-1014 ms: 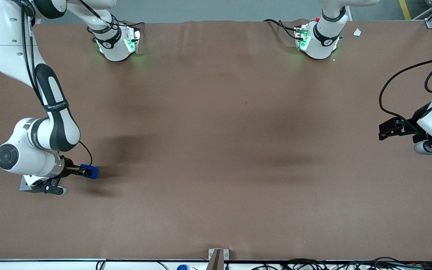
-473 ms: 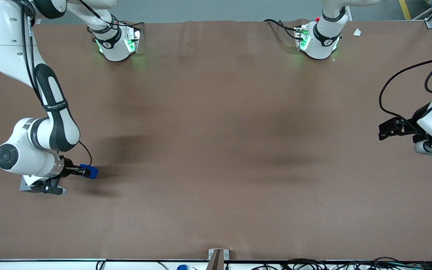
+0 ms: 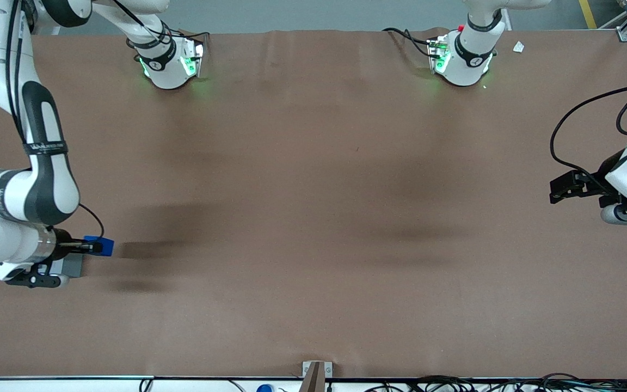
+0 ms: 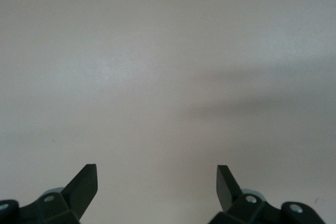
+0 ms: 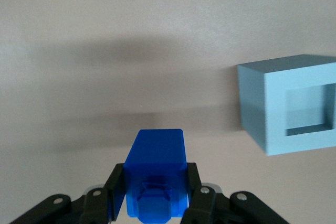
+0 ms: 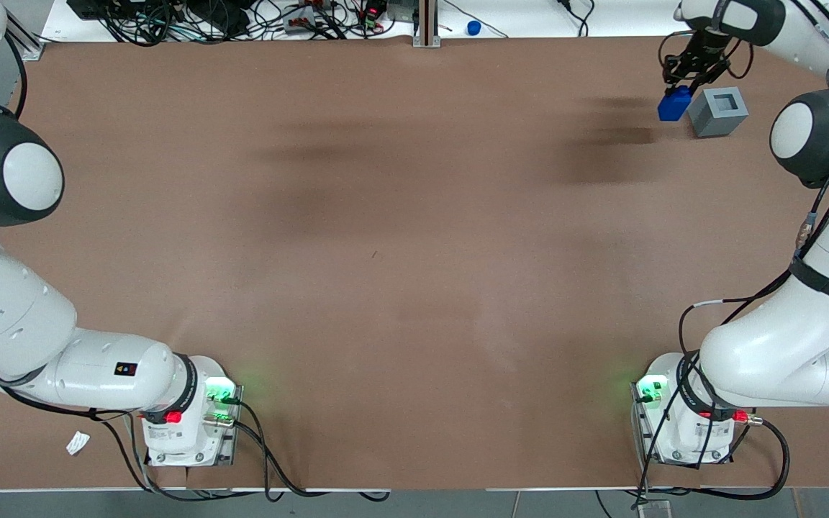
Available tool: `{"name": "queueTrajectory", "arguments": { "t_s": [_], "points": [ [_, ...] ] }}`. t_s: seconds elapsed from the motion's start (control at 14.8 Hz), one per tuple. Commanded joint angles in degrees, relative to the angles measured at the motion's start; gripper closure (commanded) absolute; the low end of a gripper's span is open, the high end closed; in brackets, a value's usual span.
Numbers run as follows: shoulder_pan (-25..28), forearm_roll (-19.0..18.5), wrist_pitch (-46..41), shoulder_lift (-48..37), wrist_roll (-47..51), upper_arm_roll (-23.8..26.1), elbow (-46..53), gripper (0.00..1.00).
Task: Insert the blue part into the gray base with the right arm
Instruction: 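Carry the blue block over the opening of the gray base, then lower the blue block into the gray base's opening and press down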
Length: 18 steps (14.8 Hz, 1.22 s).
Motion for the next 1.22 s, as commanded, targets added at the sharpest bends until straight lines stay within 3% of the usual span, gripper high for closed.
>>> {"name": "queueTrajectory", "arguments": {
  "t_s": [0.0,0.41,0.95,1.15],
  "points": [
    [-2.84,-1.35,-4.25,0.67,-7.80,0.63,3.86,1.00],
    [-7.77,-1.17,-9.46,5.41,-10.03,0.71,14.23,1.00],
    [-8.83,-1.35,-9.55,10.60,-10.38,0.54,21.71,1.00],
    [-8.83,-1.44,-9.19,11.65,-14.58,-0.07,22.94,1.00]
  ]
}}
